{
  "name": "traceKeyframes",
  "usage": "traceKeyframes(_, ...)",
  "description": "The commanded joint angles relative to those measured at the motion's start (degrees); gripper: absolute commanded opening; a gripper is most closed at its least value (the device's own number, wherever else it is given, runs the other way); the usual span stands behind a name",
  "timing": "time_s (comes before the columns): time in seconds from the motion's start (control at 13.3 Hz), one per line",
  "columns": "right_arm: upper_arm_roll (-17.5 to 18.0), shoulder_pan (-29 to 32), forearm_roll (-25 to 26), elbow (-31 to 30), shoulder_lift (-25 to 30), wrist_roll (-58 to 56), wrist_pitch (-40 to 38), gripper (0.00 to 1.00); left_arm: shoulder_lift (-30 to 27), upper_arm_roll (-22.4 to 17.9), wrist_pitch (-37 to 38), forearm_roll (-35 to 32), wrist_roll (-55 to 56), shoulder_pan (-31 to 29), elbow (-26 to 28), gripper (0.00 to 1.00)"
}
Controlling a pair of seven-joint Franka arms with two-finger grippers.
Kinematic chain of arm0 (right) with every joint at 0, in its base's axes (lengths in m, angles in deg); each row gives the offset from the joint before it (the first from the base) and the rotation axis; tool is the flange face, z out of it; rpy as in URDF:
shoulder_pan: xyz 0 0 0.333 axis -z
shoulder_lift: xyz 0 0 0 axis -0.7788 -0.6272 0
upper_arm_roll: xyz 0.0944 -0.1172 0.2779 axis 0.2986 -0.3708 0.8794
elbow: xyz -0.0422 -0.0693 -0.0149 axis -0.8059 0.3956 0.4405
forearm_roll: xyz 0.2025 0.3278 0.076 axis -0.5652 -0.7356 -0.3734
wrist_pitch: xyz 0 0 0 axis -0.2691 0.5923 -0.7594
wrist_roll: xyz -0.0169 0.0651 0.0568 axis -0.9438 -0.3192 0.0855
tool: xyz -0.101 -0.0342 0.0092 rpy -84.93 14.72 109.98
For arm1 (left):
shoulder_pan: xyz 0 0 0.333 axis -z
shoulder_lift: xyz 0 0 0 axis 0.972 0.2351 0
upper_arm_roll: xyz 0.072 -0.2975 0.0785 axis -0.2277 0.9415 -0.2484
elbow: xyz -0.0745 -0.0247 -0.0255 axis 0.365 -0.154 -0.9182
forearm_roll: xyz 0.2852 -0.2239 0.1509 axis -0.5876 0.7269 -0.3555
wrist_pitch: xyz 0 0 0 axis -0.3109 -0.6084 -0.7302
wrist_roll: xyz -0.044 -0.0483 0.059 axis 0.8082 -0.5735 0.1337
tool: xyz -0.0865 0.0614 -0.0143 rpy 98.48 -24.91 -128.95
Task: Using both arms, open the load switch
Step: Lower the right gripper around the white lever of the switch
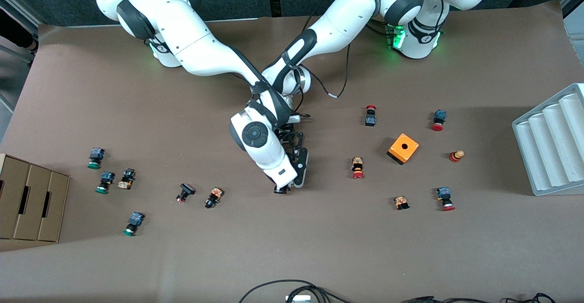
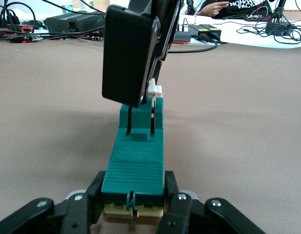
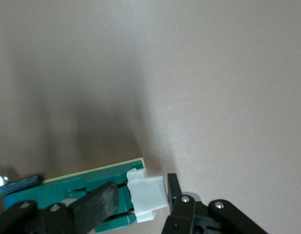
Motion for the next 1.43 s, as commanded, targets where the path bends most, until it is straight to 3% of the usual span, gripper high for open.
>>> traceKeyframes(0.0, -0.3, -0.6, -0.8, -2.2, 2.3, 0.7, -3.0, 0.51, 0.5, -0.6, -0.6, -1.0, 0.9, 0.6, -0.7, 0.53)
traceKeyframes(1.36, -0.3, -0.9, -0.8, -3.2, 4.6, 0.8, -7.7, 0.51, 0.5, -0.6, -0.6, -1.1, 0.8, 0.6, -0.7, 0.53)
